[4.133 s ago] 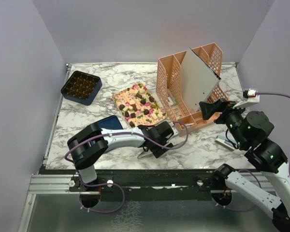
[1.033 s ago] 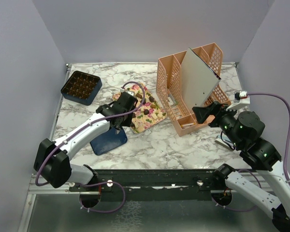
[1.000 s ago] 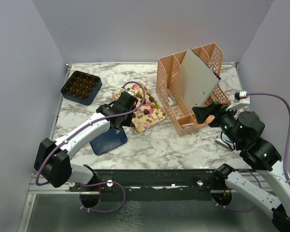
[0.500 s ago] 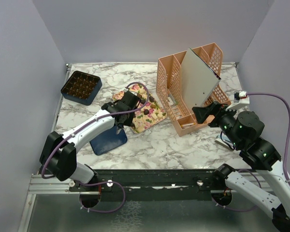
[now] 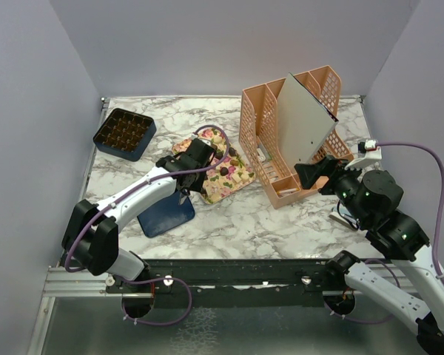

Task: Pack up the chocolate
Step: Pick up the fake chocolate from the plate.

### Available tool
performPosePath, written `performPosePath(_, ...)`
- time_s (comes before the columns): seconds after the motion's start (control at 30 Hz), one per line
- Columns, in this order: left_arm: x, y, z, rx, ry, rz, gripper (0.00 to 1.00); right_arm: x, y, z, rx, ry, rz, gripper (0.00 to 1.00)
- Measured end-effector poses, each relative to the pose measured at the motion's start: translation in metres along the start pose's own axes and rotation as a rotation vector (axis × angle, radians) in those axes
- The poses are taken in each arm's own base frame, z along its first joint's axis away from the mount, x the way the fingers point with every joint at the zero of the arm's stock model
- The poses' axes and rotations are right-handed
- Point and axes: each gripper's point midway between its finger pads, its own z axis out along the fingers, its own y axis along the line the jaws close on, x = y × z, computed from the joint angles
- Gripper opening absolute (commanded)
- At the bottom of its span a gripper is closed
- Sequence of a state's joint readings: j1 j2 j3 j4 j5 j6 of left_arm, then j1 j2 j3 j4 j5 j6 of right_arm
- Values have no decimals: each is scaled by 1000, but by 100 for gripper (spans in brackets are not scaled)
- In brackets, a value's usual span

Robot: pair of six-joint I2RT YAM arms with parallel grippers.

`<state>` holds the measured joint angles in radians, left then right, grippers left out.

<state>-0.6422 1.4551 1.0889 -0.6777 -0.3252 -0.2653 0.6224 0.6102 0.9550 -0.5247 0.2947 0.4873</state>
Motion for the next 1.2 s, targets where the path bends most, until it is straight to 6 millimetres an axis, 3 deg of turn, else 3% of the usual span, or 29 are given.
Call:
performPosePath(0.83,-4,-2,-3,19,-5,19,45,1,-2,1,6,1,-10,98)
performPosePath(1.2,-4,-2,-3,19,-2,27,36,1,-2,1,8,0,-10,98)
